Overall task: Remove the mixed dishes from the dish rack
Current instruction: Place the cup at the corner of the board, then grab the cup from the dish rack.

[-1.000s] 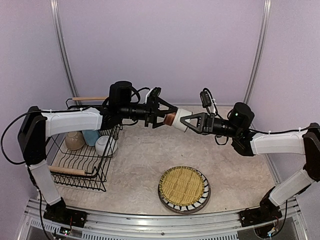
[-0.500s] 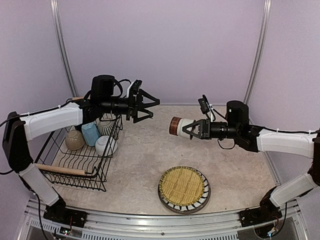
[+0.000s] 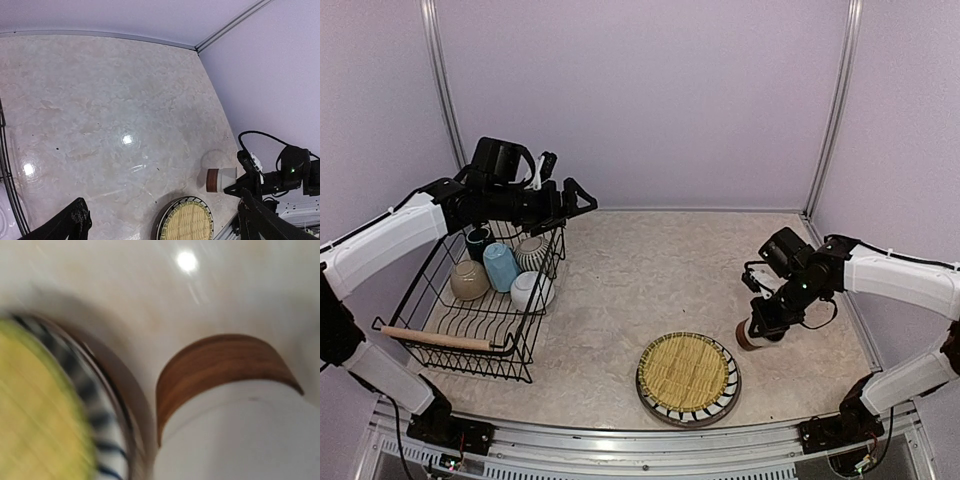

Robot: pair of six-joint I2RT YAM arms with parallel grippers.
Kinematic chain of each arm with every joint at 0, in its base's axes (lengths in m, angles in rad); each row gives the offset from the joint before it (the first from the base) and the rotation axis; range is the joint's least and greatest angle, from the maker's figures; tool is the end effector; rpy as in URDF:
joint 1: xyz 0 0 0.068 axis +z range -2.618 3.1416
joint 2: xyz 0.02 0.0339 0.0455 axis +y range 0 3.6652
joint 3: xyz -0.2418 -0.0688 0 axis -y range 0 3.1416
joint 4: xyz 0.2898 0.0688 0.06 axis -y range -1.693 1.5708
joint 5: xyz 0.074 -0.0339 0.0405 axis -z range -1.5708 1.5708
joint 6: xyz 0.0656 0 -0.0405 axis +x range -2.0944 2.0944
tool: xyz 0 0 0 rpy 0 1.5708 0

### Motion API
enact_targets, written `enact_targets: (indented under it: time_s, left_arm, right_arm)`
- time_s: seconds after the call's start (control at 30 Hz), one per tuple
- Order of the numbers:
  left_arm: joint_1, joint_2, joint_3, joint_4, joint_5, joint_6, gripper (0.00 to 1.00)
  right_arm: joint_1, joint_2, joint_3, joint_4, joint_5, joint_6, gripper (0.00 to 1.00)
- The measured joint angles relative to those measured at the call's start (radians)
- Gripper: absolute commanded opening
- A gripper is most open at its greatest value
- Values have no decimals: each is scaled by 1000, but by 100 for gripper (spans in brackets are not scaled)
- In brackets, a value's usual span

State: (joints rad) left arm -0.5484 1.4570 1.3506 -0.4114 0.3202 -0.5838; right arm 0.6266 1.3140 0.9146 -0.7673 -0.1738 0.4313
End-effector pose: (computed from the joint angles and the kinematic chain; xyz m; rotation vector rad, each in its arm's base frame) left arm 0.3353 -0.2290 0.3152 0.1688 2.2198 -0.9930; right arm 0.2391 0.1871 0.1625 -0.3269 2.8177 0.5065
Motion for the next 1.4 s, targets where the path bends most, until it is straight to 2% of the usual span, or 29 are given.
enact_targets:
  time_s: [0.2,0.33,0.57,0.7,1.1,1.23,1.4]
  left_arm:
    - [2,-45,7,-105,-186,33,99]
    - [11,-63,38,-168,-323,40,99]
    - [44,-87,51,-270,-464,39,99]
    - [74,-116,50,-316,-517,21,99]
    - [164,-167,-8,-430,-511,-1,99]
    - [187,-159,-29,-465,-502,0,99]
    - [279,-139,-75,-472,-467,16,99]
  right_arm:
    - [66,0,3,-202,48,19,0]
    - [128,2,-3,-249,45,42,0]
    - [246,26,-5,-308,45,102,0]
    - [273,26,-20,-329,49,133,19]
    - [283,26,-21,-288,55,149,57]
    - [283,13,38,-289,94,140,71]
    - [283,-39,107,-281,174,139,85]
